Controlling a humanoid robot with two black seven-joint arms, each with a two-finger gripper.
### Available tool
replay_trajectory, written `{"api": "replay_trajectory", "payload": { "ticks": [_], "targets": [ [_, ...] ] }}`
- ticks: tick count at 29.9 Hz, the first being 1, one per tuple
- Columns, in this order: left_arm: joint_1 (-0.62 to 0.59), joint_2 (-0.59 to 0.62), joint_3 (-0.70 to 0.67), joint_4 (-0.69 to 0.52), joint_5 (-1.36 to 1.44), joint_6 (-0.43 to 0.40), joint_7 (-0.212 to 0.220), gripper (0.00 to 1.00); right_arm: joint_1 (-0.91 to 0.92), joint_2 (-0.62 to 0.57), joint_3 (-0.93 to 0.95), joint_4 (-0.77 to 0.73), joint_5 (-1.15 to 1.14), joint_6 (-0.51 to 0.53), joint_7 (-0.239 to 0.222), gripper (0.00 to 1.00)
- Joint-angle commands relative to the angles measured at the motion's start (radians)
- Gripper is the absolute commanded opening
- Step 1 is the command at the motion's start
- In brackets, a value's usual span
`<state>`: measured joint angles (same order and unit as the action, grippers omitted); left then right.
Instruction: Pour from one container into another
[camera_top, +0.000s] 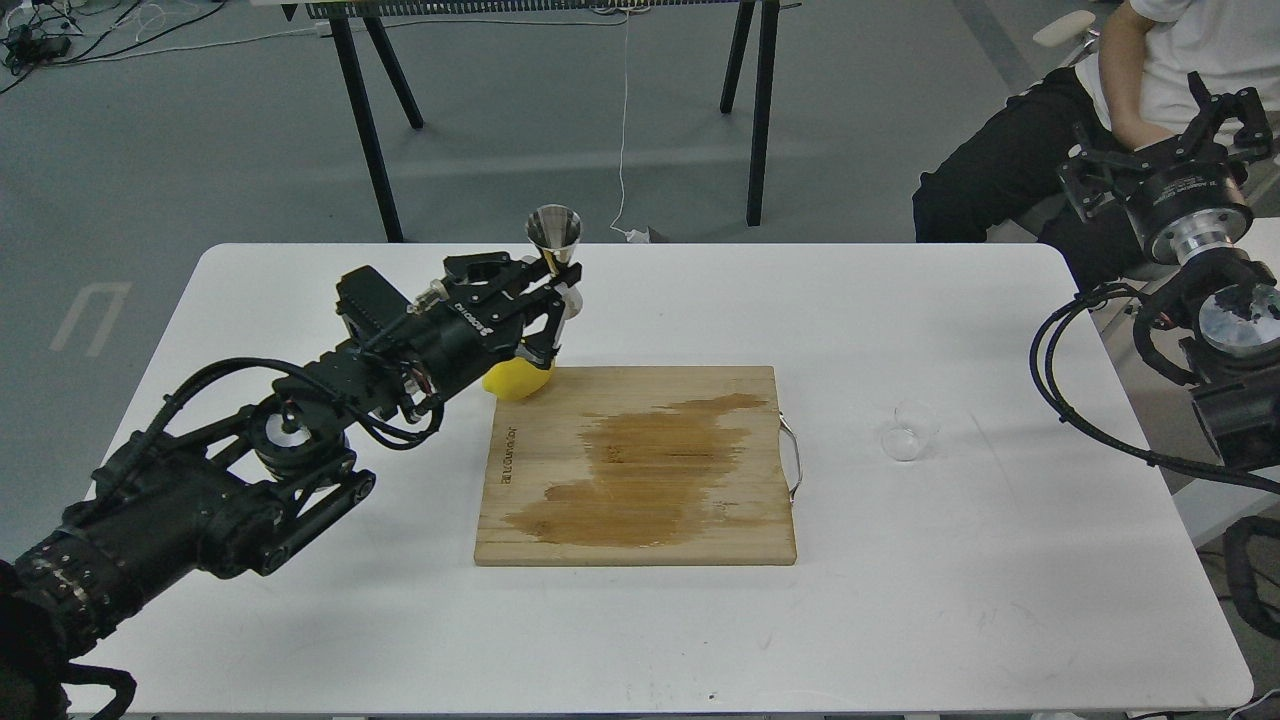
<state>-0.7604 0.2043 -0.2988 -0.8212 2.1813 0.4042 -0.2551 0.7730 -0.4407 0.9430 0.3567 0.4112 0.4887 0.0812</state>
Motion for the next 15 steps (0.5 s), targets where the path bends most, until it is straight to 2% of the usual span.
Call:
{"api": "replay_trajectory", "payload": {
  "ticks": [1,4,6,8,12,15],
  "targets": [
    [0.003,-0.092,0.079,0.040,0.000,-0.018,0.017,0.19,-0.003,-0.001,-0.006,-0.008,0.000,0.000,0.000,1.00],
    [0.006,-0.166,0.142,0.088,0.000,-0.016,0.028,0.19,-0.003,-0.001,-0.009,-0.008,0.001,0.000,0.000,1.00],
    [0.009,-0.204,0.170,0.094,0.000,-0.016,0.051,0.19,-0.005,-0.001,-0.010,-0.010,0.000,0.000,0.000,1.00],
    [0.013,-0.204,0.179,0.109,0.000,-0.018,0.071,0.20,-0.006,-0.003,-0.010,-0.012,0.000,0.000,0.000,1.00],
    [0.019,-0.204,0.191,0.191,0.000,-0.018,0.074,0.21,-0.008,-0.003,-0.012,-0.022,0.001,0.000,0.000,1.00],
    [0.021,-0.204,0.190,0.197,0.000,-0.018,0.077,0.23,-0.008,-0.004,-0.012,-0.022,0.000,0.000,0.000,1.00]
  ]
}}
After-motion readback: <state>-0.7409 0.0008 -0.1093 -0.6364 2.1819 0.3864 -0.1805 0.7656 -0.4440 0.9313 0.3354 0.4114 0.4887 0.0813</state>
